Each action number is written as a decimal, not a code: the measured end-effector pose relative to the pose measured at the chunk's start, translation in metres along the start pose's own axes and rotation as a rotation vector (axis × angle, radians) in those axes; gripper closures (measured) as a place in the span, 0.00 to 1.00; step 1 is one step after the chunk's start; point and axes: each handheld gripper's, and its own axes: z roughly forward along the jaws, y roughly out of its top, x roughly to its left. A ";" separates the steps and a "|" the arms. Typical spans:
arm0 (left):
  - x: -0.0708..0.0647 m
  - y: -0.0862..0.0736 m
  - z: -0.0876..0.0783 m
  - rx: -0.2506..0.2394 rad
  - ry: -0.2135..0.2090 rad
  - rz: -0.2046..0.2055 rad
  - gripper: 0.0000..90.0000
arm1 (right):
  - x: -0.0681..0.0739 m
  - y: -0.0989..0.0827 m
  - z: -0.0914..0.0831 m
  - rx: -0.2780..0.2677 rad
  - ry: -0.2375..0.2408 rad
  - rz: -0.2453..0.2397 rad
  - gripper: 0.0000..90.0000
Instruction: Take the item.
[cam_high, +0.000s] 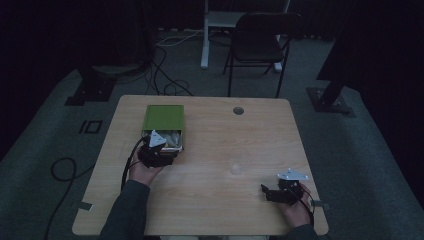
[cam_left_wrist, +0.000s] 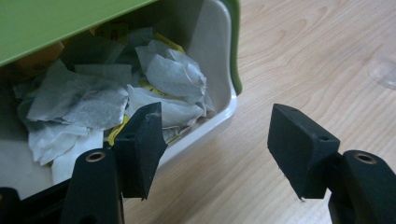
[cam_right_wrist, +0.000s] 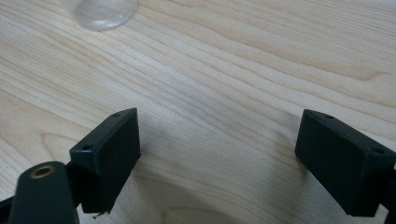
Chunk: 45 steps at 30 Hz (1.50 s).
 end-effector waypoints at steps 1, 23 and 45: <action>0.001 0.001 0.003 0.005 0.001 -0.002 0.41 | 0.000 0.000 0.000 0.000 0.000 0.000 0.15; 0.009 -0.001 0.032 0.046 -0.075 -0.049 0.51 | 0.000 0.000 0.000 -0.001 0.002 -0.002 0.15; -0.013 -0.030 0.004 0.037 -0.119 0.018 0.62 | 0.000 0.000 0.000 -0.001 0.002 -0.003 0.15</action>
